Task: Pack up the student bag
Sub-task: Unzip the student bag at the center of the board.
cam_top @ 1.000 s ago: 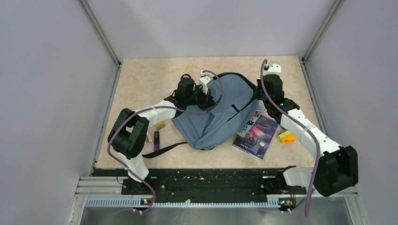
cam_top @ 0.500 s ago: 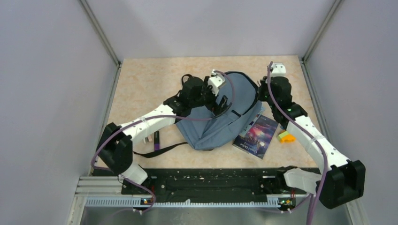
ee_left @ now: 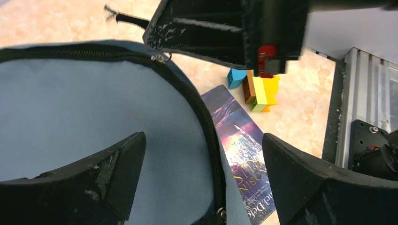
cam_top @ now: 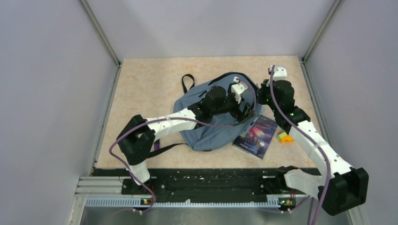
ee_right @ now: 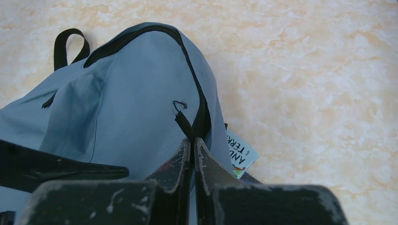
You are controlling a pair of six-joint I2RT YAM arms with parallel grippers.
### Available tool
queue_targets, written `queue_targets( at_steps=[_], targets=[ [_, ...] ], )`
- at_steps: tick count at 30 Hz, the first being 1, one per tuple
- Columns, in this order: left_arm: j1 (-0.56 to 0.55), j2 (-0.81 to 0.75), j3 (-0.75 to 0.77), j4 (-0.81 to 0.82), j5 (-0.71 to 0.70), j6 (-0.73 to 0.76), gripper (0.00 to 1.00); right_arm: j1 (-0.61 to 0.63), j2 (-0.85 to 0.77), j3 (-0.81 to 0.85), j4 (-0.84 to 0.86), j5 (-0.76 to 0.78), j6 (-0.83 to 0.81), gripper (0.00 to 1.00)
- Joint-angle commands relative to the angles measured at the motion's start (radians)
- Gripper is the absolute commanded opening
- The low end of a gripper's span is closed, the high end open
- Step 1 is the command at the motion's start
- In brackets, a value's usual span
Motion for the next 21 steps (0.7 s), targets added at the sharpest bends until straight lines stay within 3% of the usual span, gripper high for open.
queue_targets(
  at_steps=[1,12,19,21],
  targets=[
    [-0.008,0.033,0.058,0.114,-0.054,-0.047,0.97,-0.012,-0.049,-0.009,0.035,0.011,0.003,0.0],
    [-0.019,0.097,0.127,0.029,-0.138,0.021,0.86,-0.012,-0.059,-0.019,0.06,0.005,0.003,0.0],
    [-0.044,0.118,0.134,0.024,-0.196,0.059,0.94,-0.012,-0.061,-0.021,0.054,0.015,0.006,0.0],
    [-0.049,0.125,0.141,0.023,-0.201,0.063,0.93,-0.013,-0.061,-0.023,0.058,0.014,0.008,0.0]
  ],
)
